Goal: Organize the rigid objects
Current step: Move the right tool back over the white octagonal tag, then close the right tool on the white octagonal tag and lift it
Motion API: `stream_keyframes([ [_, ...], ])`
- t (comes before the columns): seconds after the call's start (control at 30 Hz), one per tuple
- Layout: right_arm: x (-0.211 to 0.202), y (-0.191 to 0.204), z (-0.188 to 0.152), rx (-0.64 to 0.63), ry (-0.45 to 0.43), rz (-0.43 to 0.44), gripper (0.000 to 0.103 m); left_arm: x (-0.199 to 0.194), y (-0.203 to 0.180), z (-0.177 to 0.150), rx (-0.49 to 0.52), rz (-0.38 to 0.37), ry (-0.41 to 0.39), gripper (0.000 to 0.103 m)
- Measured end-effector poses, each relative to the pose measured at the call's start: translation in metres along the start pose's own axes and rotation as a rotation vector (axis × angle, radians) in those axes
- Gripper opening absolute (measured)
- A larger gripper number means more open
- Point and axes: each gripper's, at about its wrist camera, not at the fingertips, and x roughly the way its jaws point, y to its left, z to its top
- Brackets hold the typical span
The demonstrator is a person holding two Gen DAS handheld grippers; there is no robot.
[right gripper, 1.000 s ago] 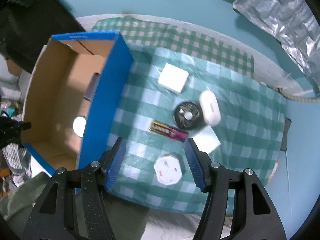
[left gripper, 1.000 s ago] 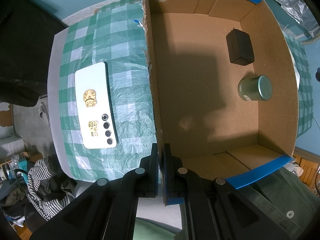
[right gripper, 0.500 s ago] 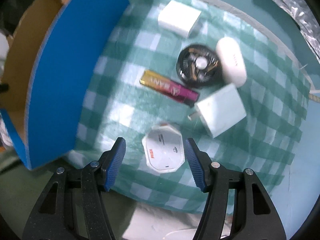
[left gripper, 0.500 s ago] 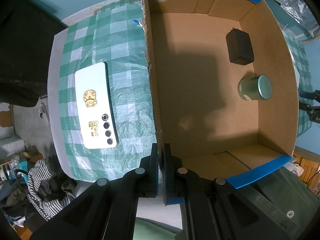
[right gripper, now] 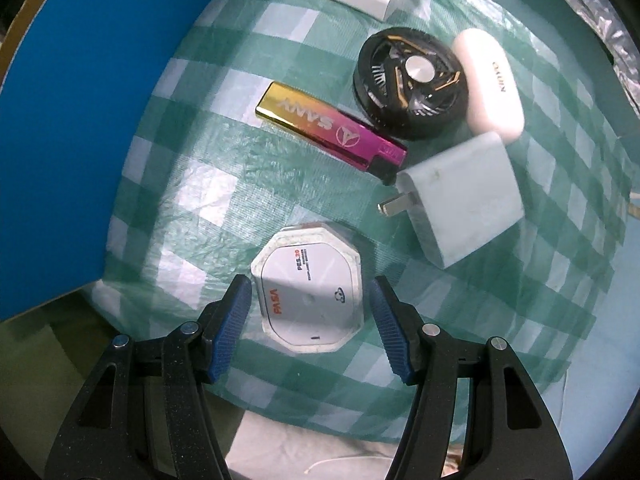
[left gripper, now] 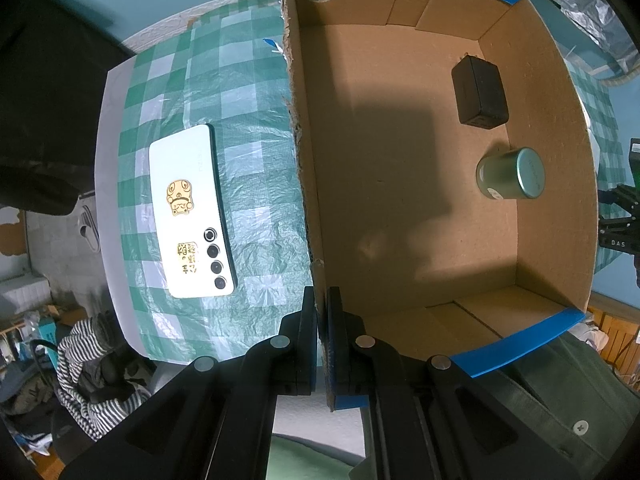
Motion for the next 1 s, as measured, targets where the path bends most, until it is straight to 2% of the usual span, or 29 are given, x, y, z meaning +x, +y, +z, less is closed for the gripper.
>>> stream_keyframes([
  [0.23, 0.009, -0.003, 0.001, -0.003, -0.013, -0.007, 0.061, 0.0, 0.0, 0.0, 0.003, 0.001, -0.001, 0.004],
  [0.33, 0.014, 0.0, 0.001, -0.003, -0.027, -0.017, 0.056, 0.0, 0.0, -0.001, 0.003, 0.001, -0.001, 0.004],
  [0.57, 0.013, 0.002, 0.001, 0.015, -0.021, -0.009, 0.055, 0.002, 0.001, -0.002, 0.004, 0.0, 0.002, 0.004],
  [1.0, -0.029, 0.01, 0.023, 0.025, -0.091, 0.04, 0.053, 0.002, 0.0, -0.002, 0.006, 0.001, 0.006, 0.004],
])
